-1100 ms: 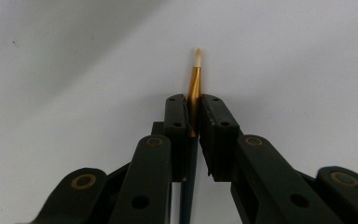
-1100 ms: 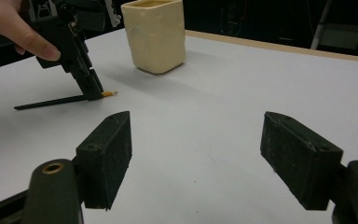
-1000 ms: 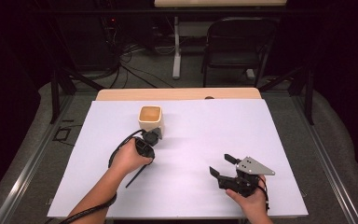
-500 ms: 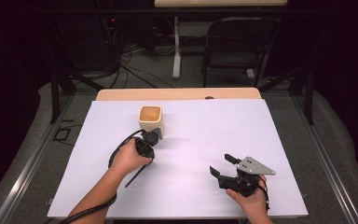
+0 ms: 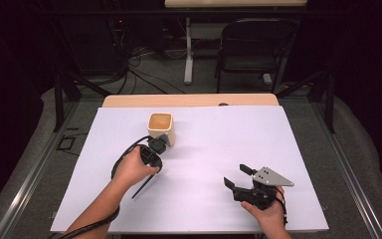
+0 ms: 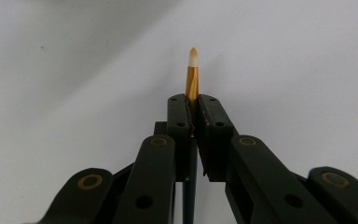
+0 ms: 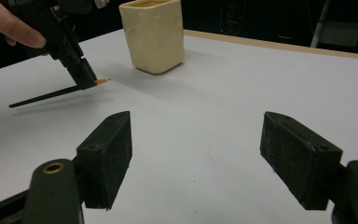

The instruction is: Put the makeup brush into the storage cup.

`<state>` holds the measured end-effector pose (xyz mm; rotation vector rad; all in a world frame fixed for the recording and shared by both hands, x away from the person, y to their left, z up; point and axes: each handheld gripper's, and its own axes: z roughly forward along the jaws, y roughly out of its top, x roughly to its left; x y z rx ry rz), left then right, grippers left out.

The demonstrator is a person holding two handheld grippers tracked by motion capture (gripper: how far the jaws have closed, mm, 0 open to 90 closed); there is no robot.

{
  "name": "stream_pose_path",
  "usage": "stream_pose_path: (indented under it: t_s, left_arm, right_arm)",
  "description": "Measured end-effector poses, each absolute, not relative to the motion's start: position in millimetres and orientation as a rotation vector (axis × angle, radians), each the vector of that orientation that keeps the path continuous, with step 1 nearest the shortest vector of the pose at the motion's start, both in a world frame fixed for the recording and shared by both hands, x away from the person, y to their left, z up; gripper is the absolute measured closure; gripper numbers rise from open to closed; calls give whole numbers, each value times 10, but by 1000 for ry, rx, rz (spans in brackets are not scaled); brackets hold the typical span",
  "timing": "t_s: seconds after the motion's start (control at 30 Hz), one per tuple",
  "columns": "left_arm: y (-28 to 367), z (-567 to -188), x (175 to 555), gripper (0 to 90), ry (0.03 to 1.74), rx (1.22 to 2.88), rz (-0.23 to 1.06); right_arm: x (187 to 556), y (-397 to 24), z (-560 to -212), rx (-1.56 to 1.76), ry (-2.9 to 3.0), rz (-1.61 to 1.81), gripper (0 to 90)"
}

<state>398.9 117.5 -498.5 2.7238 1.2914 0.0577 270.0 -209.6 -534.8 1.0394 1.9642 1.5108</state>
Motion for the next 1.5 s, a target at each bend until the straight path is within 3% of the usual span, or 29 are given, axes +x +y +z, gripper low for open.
stream_pose_path:
  t_s: [0.27,0.63,1.5]
  left_arm:
    - [1296,-4712,3935,839,1254,2643,86]
    - [1464,-4369,3775,840,1144,2396,134]
    - [1693,-4376,3351,840,957,2068,214]
  right_arm:
    - [2699,-2097,-5346,1053,1966,1511,259]
    - [2702,-2112,-5337,1062,1950,1521,273]
    - [2661,-2071,-5284,1025,1954,1509,365]
